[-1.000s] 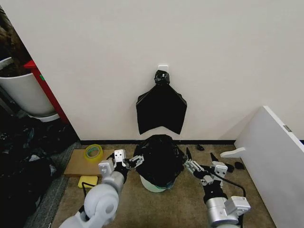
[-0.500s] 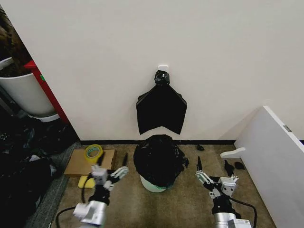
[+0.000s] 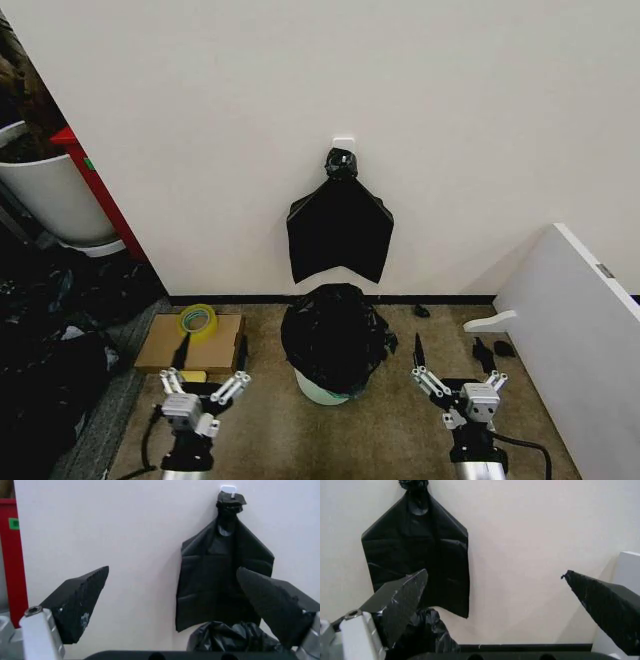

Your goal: Place the garbage bag over the trash bin.

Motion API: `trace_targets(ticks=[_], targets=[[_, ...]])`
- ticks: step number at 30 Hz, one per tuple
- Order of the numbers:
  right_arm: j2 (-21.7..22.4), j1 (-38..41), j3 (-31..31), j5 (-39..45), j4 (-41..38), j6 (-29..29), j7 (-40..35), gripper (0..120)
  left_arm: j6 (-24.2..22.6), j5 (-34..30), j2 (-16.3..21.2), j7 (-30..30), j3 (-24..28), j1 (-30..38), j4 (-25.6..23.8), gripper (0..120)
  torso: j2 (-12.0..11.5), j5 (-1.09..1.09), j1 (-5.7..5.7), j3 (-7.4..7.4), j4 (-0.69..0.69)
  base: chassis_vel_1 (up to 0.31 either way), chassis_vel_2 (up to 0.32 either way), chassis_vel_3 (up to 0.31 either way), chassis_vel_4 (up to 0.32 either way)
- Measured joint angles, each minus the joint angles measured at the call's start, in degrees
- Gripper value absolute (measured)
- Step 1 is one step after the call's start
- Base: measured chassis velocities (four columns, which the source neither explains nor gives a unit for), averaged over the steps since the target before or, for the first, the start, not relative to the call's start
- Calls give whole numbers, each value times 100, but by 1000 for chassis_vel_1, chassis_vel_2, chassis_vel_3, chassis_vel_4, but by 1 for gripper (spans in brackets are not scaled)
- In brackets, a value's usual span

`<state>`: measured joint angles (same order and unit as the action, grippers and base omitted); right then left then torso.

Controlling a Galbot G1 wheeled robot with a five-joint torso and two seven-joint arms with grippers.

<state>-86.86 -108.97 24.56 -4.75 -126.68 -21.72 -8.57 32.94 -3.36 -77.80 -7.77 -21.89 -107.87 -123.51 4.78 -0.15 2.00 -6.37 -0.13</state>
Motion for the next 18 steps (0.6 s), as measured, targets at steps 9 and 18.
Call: trace_targets(ticks=[9,18], targets=[[-56,-118,-80,-165,-60,127,-35,100,-442,149,30,-145,129,32,-58,100,0,1,0,0,0,0,0,0,0],[-62,-175,-121,-194,-78,230,-48,100,-575,153,3,-167,229,57,-50,100,0,0,0,0,0,0,0,0,0]])
